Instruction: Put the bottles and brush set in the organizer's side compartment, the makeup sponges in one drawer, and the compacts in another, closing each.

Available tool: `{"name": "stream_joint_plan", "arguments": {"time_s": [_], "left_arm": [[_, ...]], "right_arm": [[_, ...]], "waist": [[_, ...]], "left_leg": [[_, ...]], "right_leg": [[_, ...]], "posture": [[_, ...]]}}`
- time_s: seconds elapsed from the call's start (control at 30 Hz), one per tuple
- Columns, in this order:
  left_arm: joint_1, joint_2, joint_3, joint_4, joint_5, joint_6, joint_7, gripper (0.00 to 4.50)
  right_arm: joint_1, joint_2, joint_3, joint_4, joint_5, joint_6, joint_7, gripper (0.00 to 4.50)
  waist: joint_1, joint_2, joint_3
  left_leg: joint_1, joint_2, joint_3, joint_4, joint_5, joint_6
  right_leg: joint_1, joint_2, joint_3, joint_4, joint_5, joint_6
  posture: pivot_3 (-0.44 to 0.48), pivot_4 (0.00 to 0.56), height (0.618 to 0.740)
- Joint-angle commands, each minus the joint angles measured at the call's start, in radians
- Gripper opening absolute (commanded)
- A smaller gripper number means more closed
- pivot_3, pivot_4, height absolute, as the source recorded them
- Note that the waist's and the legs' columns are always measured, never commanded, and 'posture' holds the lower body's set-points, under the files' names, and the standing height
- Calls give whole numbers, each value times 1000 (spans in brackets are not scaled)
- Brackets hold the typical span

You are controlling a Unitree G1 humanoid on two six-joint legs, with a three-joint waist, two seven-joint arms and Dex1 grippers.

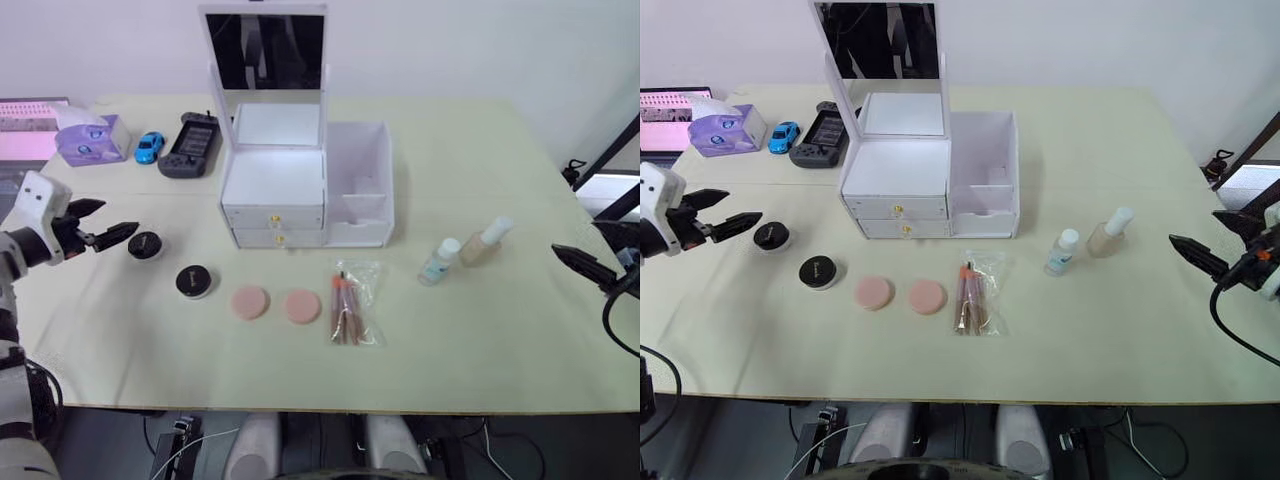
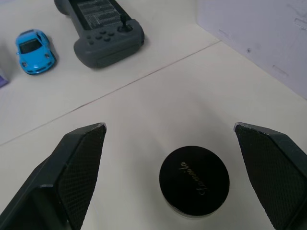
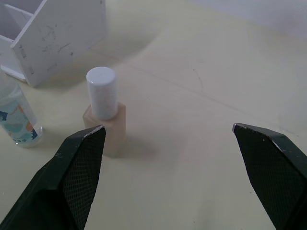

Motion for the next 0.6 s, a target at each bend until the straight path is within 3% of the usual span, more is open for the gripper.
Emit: {"name": "stream_joint_plan", "arguments": {"time_s": [0.03,0.6], "left_arm": [[-19,20,22,-11,-13,-3,9,4500],[40,67,87,-30,-83,10,-107,4500]], "right_arm": [[-6,-9,-31,-24,13,-25,5,4469],[-85,-41,-22,24,53,-15,77,4469]], "waist": [[0,0,0],[0,0,0]], "left_leg": [[0,0,0,0,0,0],[1,0,6,0,0,0]], "right_leg": [[0,0,0,0,0,0],[-2,0,6,0,0,0]], "posture": [[0,150,740],[0,150,740]]}}
